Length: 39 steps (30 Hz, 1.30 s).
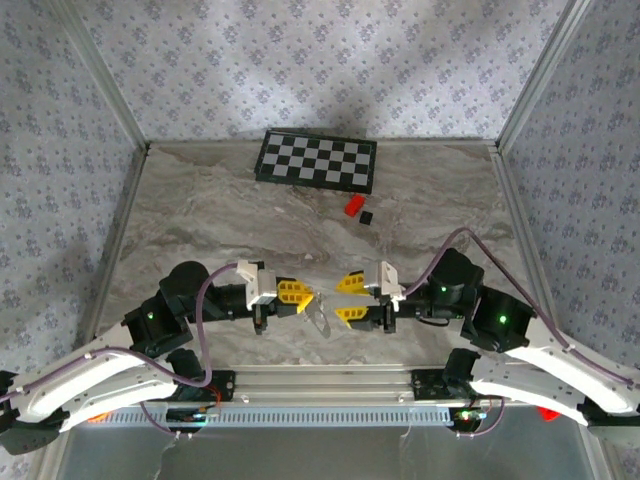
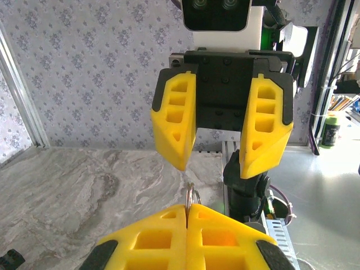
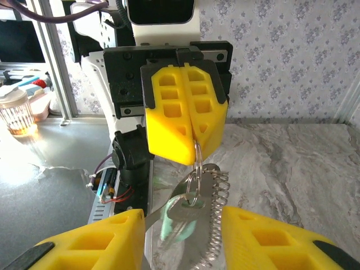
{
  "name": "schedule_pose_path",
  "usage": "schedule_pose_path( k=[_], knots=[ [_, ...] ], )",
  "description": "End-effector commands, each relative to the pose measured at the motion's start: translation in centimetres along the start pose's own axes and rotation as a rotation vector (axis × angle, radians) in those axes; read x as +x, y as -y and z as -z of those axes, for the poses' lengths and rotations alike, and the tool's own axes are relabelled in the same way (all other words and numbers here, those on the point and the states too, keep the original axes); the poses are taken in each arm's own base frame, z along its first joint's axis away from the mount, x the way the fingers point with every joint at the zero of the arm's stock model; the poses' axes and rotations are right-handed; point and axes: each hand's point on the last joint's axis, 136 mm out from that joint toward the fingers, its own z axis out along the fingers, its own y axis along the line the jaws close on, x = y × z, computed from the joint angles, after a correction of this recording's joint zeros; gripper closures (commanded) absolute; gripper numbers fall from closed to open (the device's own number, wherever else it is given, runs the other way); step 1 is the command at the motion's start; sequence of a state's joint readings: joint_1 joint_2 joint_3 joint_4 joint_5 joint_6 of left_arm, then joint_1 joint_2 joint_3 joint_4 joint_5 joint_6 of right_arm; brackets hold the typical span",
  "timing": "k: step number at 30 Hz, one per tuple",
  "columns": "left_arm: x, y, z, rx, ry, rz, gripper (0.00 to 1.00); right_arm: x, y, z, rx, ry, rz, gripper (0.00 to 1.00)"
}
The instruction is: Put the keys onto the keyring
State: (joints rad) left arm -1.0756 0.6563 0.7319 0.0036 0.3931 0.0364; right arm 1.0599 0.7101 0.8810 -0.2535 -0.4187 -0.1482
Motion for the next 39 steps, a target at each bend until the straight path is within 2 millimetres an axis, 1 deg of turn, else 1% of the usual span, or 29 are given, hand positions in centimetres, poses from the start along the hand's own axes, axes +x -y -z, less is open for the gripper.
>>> schedule_pose_path(
  k=[1, 4, 8, 17, 23, 27, 29, 36, 39],
  knots=[
    [-1.6, 0.3, 0.2, 0.014, 0.052, -0.027, 1.00, -0.6, 0.2, -0.2, 0.002, 0.021, -0.009, 0.59],
    [-1.5, 0.2, 0.1, 0.008, 0.050, -0.024, 1.00, -0.7, 0.2, -0.7, -0.015, 0.027, -0.014, 0.59],
    [-1.3, 0.2, 0.1, 0.009, 0.043, -0.023, 1.00, -0.4, 0.1, -1.2, -0.034, 0.014, -0.023, 0.60],
    [-1.1, 0.2, 0.2, 0.008, 0.042, -0.021, 1.00, -0.1, 0.2, -1.5, -0.036, 0.009, -0.034, 0.76],
    [-1.1, 0.3, 0.1, 0.013, 0.040, -0.014, 1.00, 0.1, 0.3, -1.7, -0.037, 0.004, -0.038, 0.80],
    [-1.1, 0.4, 0.0, 0.021, 0.039, -0.009, 1.00, 0.5, 0.4, -1.8, -0.032, -0.006, -0.038, 0.86],
    [-1.1, 0.4, 0.1, 0.021, 0.041, -0.009, 1.00, 0.5, 0.3, -1.8, -0.038, -0.006, -0.037, 0.88],
    [-1.4, 0.3, -0.1, 0.022, 0.047, -0.010, 1.00, 1.8, 0.5, -2.0, -0.035, -0.053, -0.046, 0.95],
    [-1.5, 0.4, -0.1, 0.028, 0.050, -0.011, 1.00, 1.9, 0.6, -2.1, -0.036, -0.051, -0.047, 0.95]
  ],
)
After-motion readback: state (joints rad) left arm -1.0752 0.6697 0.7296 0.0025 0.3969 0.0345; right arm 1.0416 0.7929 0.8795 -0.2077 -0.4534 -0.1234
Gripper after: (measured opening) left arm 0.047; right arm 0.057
